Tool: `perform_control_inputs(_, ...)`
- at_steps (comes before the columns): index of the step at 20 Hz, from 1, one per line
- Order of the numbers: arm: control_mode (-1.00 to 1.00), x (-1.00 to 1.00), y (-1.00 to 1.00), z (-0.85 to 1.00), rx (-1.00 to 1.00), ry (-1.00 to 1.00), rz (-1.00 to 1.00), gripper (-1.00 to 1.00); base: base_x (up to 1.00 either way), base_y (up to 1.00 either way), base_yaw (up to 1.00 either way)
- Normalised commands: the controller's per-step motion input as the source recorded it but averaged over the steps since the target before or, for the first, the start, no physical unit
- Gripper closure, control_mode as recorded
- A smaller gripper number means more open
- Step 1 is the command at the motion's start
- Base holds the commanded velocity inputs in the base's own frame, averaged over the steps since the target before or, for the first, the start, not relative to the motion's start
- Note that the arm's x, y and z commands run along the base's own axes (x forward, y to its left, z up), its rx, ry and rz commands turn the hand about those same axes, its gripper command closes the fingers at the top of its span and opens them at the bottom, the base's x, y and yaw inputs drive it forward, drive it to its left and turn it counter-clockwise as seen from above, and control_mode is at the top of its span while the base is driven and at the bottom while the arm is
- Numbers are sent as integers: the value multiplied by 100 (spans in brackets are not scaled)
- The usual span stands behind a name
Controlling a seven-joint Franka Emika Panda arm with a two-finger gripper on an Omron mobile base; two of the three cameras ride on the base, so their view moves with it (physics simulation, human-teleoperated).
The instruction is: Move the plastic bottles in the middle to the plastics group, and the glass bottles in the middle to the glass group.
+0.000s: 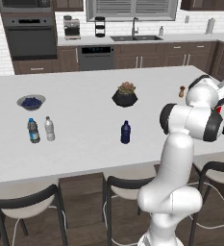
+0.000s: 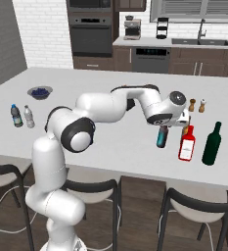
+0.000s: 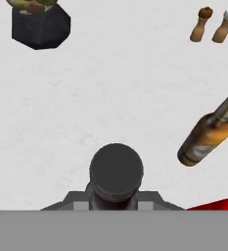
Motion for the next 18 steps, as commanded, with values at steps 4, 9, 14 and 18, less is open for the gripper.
perform_control_inputs(4,-100,0,0,0,-3,-1,-10,100,0,0,0)
perform_control_inputs(9,-100,0,-3,0,-1,0,-11,100,0,0,0)
perform_control_inputs(14,-100,0,-4,-21,0,-2,-6,100,0,0,0)
perform_control_inputs(18,-100,0,-1,-42,-1,0,0,100,0,0,0)
